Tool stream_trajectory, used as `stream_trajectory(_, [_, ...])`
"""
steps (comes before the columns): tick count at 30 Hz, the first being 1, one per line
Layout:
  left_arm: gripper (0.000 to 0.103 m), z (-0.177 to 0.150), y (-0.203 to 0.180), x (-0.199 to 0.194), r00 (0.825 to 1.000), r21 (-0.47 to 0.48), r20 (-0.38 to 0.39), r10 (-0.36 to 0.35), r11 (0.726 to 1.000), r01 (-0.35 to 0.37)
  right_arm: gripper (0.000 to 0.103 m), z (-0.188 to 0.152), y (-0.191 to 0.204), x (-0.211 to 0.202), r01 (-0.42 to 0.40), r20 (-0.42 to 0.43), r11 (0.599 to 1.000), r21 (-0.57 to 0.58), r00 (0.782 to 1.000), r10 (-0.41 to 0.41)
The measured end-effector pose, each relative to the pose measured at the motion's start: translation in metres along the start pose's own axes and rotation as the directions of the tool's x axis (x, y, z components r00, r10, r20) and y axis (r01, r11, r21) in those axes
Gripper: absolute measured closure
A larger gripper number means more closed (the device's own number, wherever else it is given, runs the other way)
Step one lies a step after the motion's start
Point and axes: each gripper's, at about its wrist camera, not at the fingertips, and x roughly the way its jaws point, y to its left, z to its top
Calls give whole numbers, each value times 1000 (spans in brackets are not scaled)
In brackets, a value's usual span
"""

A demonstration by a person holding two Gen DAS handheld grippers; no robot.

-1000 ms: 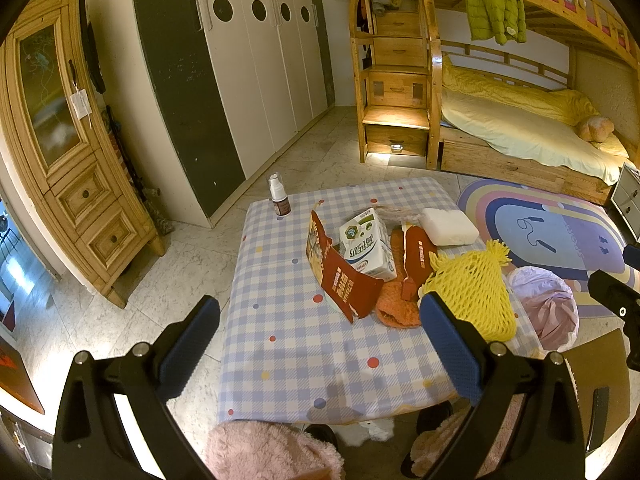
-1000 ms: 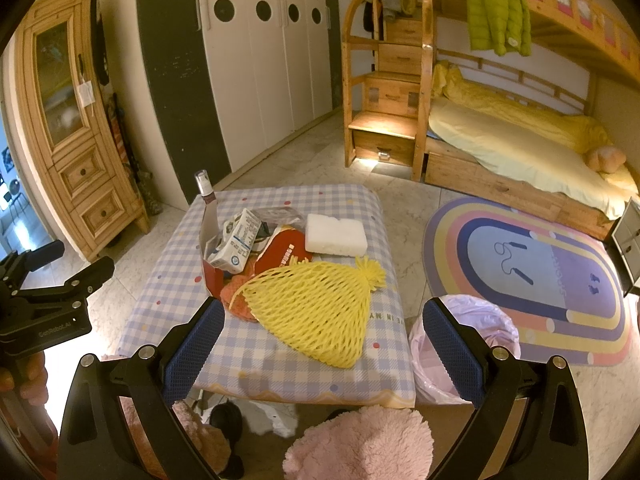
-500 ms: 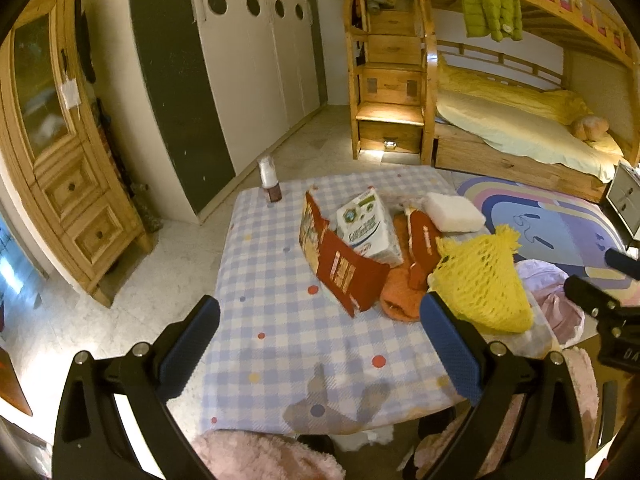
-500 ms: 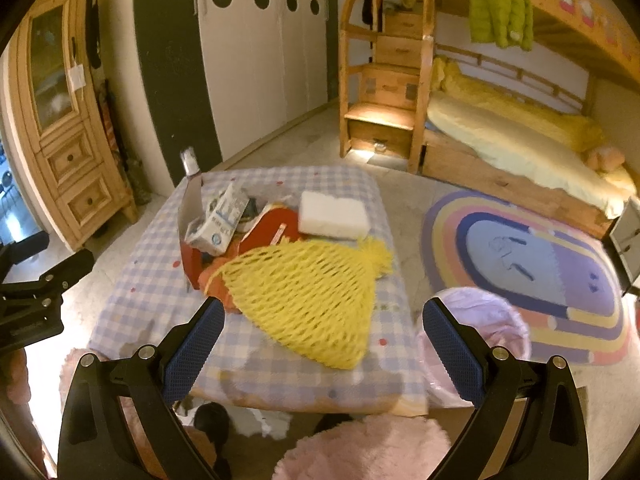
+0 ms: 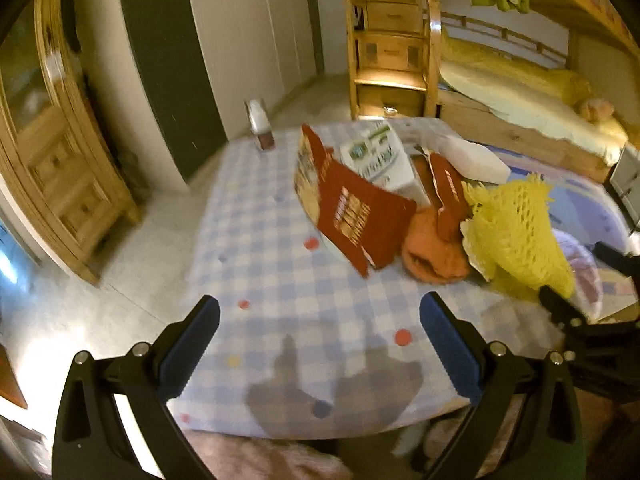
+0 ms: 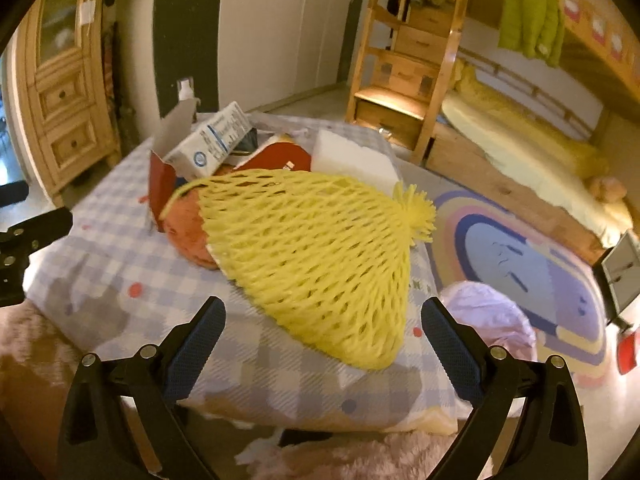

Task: Collect trash
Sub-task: 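Reach the right gripper to the yellow foam net and grasp it, then carry the yellow net to the bin while the left gripper grasps a cardboard strip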

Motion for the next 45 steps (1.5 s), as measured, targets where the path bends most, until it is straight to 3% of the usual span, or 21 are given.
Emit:
stream_trajectory(5, [6, 1, 4, 10, 999, -40, -15, -28, 999, 27, 8, 1, 14, 16, 35, -14, 997, -76, 999, -36])
stream_trajectory(12, [6, 8, 6, 16, 1000, -40, -7, -7, 999, 6, 12, 4, 33, 34, 145, 25, 972, -184, 989, -143])
stream_trajectory(15, [6, 10, 5, 12, 1000, -42, 2, -3, 999, 3, 49, 3, 36, 37, 176, 34, 959, -222, 984, -172])
stream_trajectory(22, [6, 15, 7, -3, 999, -42, 38, -36, 998, 37, 86, 13, 3, -2, 101, 111, 990, -102, 990, -89])
stream_trajectory(28, [6, 20, 7, -16, 997, -42, 67, -48, 998, 51, 87, 38, -55, -46, -53, 199, 994, 96, 979, 33])
stream_trajectory(30, [12, 23, 9, -16, 996, -47, 74, -55, 997, 58, 88, 48, -69, -57, -76, 232, 987, 139, 972, 42])
stream_trajectory(32, [19, 28, 10, -13, 996, -53, 74, -59, 997, 63, 87, 54, -73, -65, -81, 257, 985, 155, 966, 39])
stream_trajectory(36, [47, 49, 11, 6, 995, -76, 66, -70, 994, 75, 87, 62, -72, -66, -73, 281, 986, 153, 959, 28])
stream_trajectory(38, [56, 58, 12, 16, 995, -89, 55, -82, 992, 87, 87, 66, -70, -58, -68, 274, 987, 148, 961, 25])
stream_trajectory(45, [59, 91, 3, 61, 996, -101, -2, -84, 991, 83, 87, 71, -72, -34, -82, 237, 985, 150, 970, 45])
